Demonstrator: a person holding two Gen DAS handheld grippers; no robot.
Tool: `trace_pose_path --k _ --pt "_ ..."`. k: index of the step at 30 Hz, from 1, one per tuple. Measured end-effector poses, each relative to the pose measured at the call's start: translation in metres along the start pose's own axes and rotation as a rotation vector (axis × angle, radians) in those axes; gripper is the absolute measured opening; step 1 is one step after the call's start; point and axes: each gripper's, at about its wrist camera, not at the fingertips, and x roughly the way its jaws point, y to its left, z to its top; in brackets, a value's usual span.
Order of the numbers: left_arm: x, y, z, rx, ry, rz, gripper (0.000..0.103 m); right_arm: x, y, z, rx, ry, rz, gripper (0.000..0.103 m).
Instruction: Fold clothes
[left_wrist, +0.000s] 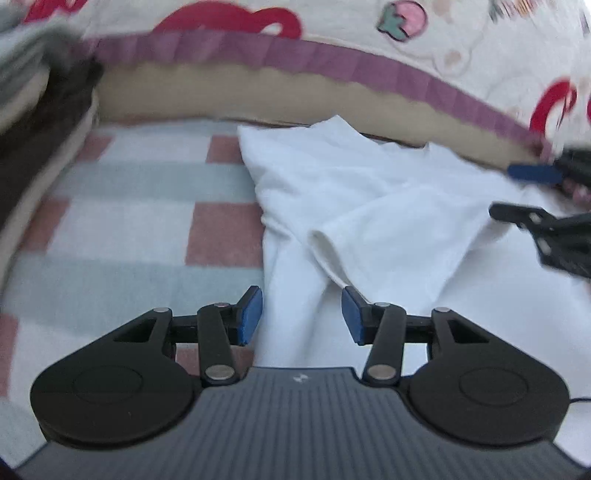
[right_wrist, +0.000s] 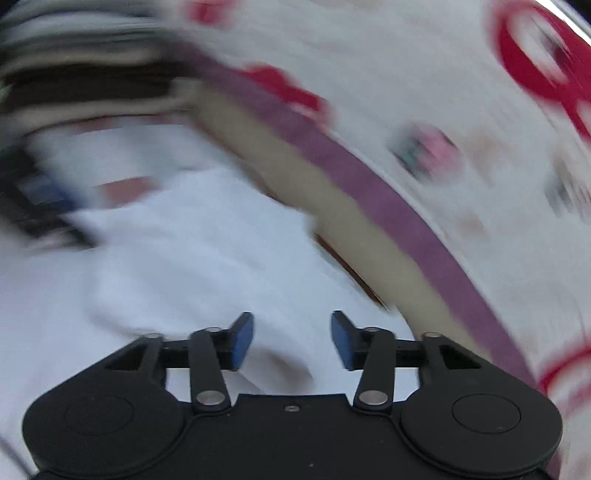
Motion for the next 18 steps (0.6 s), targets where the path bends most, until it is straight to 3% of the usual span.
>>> trace_pose_path --k 3,5,10,12,13,15,16,18 --pt "0.017 -0.004 0.0 0.068 0.014 0.069 0.05 0.009 0.029 -0.003 -0.178 -0.008 0.017 0.057" --pt "0.021 0.001 0.0 0.055 0.011 0.066 0.052 0.015 0.045 -0.007 -0.284 -0.009 0.021 0.057" --pt "0.016 0.017 0.007 -0.025 0.02 0.096 0.053 0.026 0.045 0.0 -0.222 -0.007 0.108 0.057" --pt "0.015 0.025 0.008 -0.063 0.027 0.101 0.054 0.03 0.032 0.008 -0.056 -0.008 0.195 0.058" --pt "0.013 0.027 0.008 -0.075 0.027 0.106 0.054 0.031 0.024 0.01 0.045 -0.007 0.237 0.065" --pt "0.008 0.029 0.009 -0.08 0.02 0.122 0.054 0.034 0.007 0.014 0.234 -0.004 0.309 0.068" --pt "0.006 0.028 0.009 -0.069 0.016 0.136 0.054 0.034 0.003 0.016 0.297 -0.005 0.334 0.069" --pt "0.005 0.028 0.01 -0.059 0.018 0.15 0.054 0.038 0.01 0.021 0.302 0.007 0.362 0.071"
